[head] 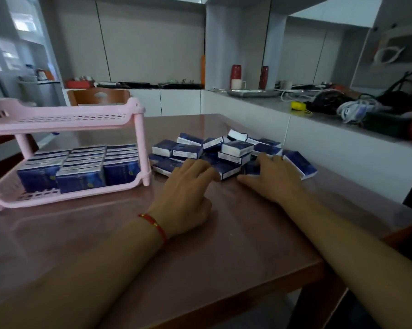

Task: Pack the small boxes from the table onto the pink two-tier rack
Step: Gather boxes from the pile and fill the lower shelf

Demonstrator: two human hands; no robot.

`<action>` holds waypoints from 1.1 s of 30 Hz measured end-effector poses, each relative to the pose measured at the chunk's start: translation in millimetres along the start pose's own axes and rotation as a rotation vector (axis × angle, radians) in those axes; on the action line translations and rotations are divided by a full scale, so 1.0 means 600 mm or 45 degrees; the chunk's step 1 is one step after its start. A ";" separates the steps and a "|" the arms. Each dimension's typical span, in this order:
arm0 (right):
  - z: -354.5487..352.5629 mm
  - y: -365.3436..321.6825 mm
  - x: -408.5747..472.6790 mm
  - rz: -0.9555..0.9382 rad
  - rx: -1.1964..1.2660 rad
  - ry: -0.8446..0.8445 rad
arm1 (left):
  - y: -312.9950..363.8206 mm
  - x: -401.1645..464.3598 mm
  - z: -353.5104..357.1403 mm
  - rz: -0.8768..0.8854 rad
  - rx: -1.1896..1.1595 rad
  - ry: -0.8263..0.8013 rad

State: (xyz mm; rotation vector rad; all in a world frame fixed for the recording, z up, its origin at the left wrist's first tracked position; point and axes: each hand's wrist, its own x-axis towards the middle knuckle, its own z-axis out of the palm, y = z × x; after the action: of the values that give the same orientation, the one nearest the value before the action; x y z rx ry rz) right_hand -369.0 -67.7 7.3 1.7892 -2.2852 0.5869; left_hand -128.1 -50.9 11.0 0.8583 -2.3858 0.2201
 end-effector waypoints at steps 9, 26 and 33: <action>-0.052 -0.013 -0.031 -0.211 0.415 0.437 | -0.012 -0.016 0.008 -0.425 -0.591 0.115; -0.020 0.011 -0.002 -0.252 0.349 0.454 | 0.006 -0.003 0.001 -0.956 -1.557 0.316; -0.001 0.099 0.033 0.580 -0.018 0.105 | -0.001 -0.009 -0.004 -0.896 -1.485 0.303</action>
State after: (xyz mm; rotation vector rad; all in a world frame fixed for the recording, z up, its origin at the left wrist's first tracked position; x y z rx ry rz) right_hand -431.5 -73.0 3.6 1.2081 -2.6390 0.6929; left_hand -123.1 -47.9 9.7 0.8900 -1.4301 -1.1443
